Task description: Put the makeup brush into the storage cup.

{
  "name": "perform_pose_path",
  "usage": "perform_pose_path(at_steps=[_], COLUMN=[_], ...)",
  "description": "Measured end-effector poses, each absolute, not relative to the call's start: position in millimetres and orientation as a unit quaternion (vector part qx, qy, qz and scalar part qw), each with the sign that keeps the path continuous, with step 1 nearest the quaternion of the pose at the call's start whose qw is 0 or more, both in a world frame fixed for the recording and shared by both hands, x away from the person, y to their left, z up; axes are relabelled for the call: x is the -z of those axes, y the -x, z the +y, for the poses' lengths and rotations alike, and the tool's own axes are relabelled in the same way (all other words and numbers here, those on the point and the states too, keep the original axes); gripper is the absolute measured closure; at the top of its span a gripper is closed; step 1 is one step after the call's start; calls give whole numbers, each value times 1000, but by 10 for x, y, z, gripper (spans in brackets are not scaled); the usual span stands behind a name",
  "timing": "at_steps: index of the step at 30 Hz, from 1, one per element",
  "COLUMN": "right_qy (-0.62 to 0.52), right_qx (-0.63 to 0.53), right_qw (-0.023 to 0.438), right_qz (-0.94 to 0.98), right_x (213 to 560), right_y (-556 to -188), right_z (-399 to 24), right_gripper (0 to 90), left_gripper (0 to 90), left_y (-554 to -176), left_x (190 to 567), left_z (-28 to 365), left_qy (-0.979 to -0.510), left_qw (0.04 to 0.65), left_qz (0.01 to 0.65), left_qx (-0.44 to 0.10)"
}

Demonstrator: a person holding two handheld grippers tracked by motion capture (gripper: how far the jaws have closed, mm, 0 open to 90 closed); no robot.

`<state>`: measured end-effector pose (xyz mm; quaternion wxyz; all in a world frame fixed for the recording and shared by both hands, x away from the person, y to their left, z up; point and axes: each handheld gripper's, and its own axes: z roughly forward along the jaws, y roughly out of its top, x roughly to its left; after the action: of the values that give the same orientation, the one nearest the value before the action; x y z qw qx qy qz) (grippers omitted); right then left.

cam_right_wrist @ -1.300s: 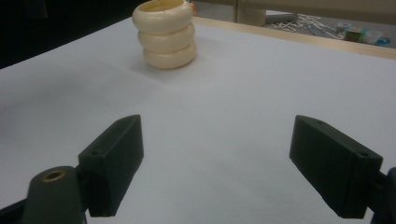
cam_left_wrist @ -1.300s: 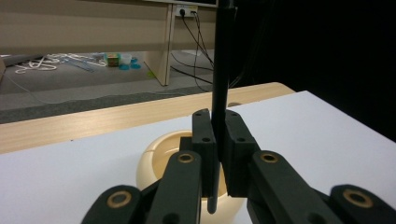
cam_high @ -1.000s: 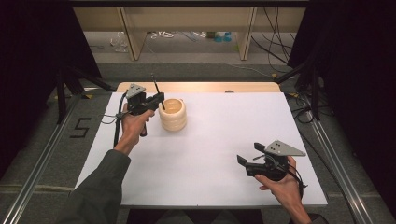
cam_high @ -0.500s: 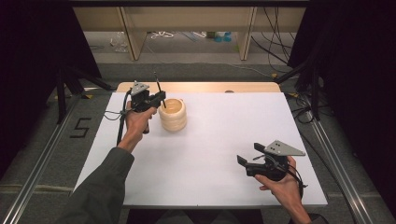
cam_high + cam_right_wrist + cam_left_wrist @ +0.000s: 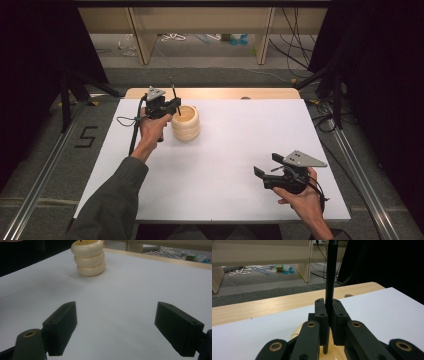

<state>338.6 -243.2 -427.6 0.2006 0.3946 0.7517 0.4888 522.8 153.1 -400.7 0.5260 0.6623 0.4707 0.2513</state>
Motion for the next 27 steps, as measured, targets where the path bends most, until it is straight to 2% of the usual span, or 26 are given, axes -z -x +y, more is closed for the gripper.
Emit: perform_pose_path(at_steps=[27], right_qy=[-395], right_qx=[-495], right_qw=[188], right_qz=[751], right_x=[4288], right_y=[-3386], right_z=[-2415], right_gripper=[190], left_gripper=[844], left_y=[-5293], left_x=[4185], left_z=[1457], left_qy=[-674], left_qw=[511], left_qz=[475], left_qx=[-243])
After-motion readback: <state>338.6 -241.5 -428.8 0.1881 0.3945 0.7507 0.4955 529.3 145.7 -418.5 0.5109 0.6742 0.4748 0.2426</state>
